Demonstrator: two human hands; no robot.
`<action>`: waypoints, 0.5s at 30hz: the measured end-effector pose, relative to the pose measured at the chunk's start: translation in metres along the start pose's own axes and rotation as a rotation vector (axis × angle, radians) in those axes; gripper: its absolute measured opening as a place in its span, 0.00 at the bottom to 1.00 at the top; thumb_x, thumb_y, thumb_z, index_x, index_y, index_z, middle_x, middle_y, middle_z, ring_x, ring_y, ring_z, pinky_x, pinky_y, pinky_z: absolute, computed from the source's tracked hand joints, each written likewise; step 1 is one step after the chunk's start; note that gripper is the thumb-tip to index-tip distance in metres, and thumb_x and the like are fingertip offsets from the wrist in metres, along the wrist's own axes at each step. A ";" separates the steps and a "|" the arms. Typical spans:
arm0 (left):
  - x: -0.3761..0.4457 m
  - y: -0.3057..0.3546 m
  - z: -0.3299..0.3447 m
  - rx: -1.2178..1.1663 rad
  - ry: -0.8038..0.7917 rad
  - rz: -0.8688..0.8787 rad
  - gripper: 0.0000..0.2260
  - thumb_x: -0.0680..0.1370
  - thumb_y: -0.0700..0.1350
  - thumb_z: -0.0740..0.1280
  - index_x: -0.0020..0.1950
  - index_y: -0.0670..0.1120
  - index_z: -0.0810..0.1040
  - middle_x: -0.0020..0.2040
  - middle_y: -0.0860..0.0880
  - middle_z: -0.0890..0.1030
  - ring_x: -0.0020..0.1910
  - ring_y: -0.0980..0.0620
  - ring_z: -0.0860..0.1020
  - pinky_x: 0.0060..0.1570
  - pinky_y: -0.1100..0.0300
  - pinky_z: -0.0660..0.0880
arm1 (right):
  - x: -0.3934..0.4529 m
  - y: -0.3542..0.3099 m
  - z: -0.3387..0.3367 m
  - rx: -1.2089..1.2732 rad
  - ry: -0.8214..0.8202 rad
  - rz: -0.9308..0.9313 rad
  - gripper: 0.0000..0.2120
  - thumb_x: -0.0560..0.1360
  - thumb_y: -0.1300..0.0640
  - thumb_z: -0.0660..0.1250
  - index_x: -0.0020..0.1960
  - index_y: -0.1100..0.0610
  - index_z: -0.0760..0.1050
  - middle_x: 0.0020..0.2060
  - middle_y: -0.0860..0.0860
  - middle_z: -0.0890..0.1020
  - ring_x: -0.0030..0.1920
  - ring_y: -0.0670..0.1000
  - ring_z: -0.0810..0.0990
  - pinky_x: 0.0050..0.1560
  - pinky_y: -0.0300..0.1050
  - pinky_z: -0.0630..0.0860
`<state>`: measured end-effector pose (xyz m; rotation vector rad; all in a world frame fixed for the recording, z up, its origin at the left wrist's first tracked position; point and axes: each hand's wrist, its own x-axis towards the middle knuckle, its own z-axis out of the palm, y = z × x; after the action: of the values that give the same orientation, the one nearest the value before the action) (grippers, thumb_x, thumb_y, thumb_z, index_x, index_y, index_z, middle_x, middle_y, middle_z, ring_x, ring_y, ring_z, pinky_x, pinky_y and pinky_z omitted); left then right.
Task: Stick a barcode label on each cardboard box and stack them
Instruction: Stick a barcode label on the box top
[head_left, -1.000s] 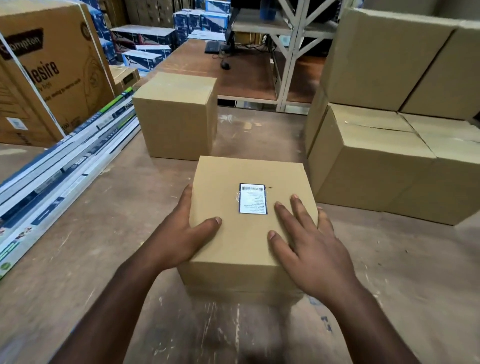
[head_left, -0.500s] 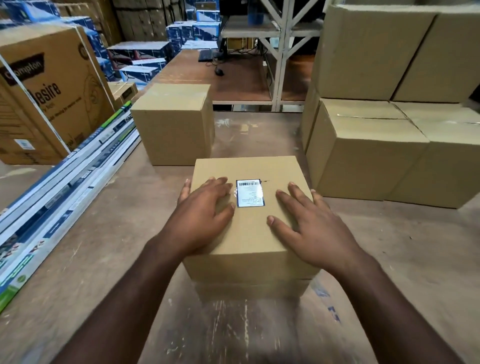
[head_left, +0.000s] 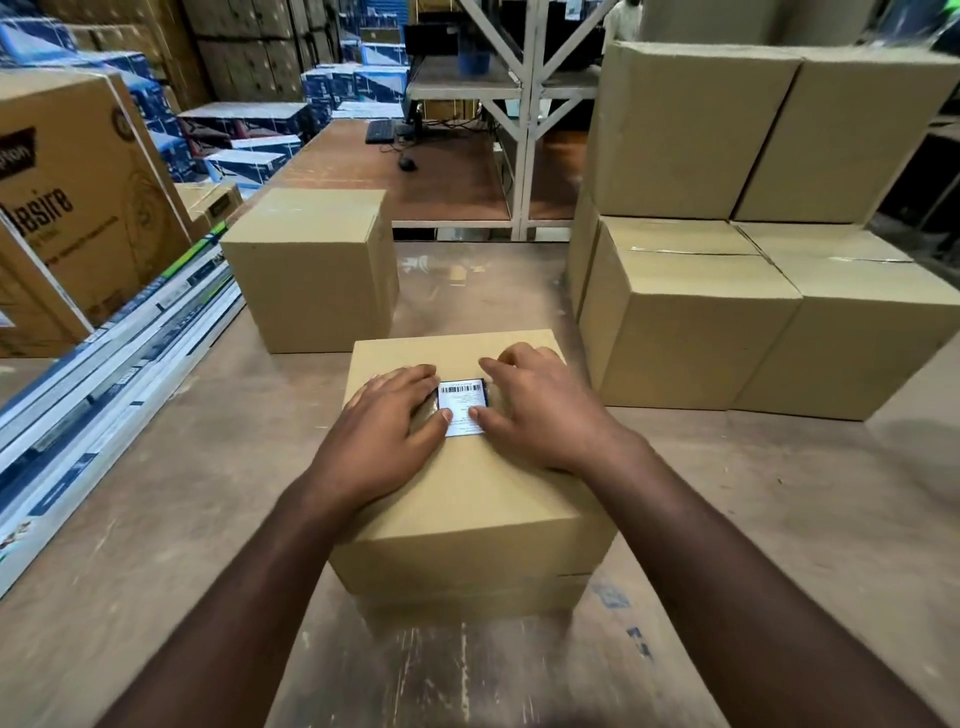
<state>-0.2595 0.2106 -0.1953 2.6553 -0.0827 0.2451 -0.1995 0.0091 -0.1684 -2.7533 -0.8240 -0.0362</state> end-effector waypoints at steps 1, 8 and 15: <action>0.000 0.000 0.001 0.019 -0.003 0.001 0.24 0.83 0.55 0.62 0.77 0.50 0.70 0.78 0.55 0.68 0.77 0.54 0.63 0.78 0.52 0.58 | 0.007 0.001 0.003 -0.018 -0.011 -0.006 0.24 0.81 0.41 0.63 0.73 0.50 0.74 0.64 0.51 0.74 0.65 0.56 0.71 0.65 0.54 0.72; 0.002 -0.003 0.006 0.054 -0.019 -0.006 0.26 0.83 0.58 0.59 0.80 0.52 0.65 0.81 0.57 0.62 0.79 0.57 0.58 0.79 0.53 0.54 | 0.016 0.011 0.018 0.107 0.100 -0.038 0.15 0.78 0.43 0.65 0.62 0.45 0.80 0.55 0.45 0.75 0.57 0.50 0.75 0.54 0.49 0.74; 0.005 -0.001 0.009 0.083 -0.025 -0.006 0.26 0.83 0.60 0.57 0.80 0.54 0.63 0.82 0.57 0.59 0.80 0.56 0.56 0.79 0.53 0.51 | 0.017 0.016 0.021 0.172 0.140 -0.041 0.12 0.78 0.43 0.66 0.60 0.44 0.79 0.52 0.44 0.74 0.55 0.48 0.75 0.50 0.46 0.71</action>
<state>-0.2534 0.2078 -0.2029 2.7407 -0.0738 0.2177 -0.1780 0.0108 -0.1913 -2.5405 -0.8063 -0.1571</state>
